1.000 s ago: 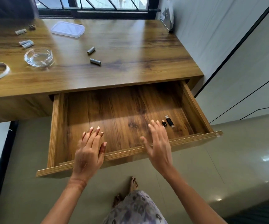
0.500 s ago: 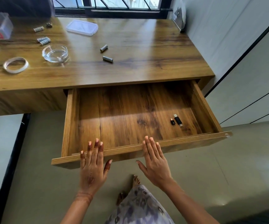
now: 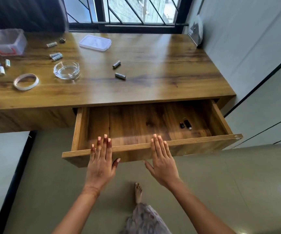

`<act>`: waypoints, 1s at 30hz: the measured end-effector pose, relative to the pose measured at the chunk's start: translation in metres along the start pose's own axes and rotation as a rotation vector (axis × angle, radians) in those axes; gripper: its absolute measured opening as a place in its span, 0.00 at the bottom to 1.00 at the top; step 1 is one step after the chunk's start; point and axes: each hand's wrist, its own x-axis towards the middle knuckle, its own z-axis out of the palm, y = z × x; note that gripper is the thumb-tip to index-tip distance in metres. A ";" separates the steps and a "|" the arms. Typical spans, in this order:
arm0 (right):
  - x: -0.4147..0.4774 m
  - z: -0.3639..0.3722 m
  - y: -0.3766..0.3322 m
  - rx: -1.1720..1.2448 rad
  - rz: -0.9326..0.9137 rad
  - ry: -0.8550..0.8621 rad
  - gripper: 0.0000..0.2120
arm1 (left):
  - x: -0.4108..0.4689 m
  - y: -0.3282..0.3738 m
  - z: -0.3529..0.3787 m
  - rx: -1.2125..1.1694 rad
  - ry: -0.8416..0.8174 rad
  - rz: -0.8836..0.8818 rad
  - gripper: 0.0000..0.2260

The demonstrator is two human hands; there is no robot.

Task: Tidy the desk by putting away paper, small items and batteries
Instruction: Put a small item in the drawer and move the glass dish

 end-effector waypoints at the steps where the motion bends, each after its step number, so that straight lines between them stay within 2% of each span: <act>1: 0.009 0.001 0.002 -0.002 0.004 0.002 0.37 | 0.009 -0.003 0.002 -0.001 -0.001 0.003 0.32; 11: 0.082 0.020 0.020 -0.009 -0.013 0.122 0.35 | 0.079 -0.026 0.026 -0.021 0.066 0.002 0.30; 16: 0.108 0.037 0.031 -0.031 -0.049 0.150 0.28 | 0.103 -0.035 0.038 0.008 0.172 0.052 0.34; 23: 0.143 0.048 0.039 -0.025 -0.058 0.245 0.25 | 0.129 -0.046 0.048 0.113 0.200 0.058 0.34; 25: 0.152 0.051 0.042 -0.039 -0.064 0.275 0.27 | 0.138 -0.049 0.050 0.124 0.210 0.058 0.34; 27: 0.162 0.053 0.044 -0.065 -0.070 0.294 0.34 | 0.146 -0.052 0.051 0.142 0.215 0.059 0.36; 30: 0.171 0.054 0.046 -0.129 -0.076 0.327 0.37 | 0.153 -0.056 0.051 0.179 0.202 0.075 0.41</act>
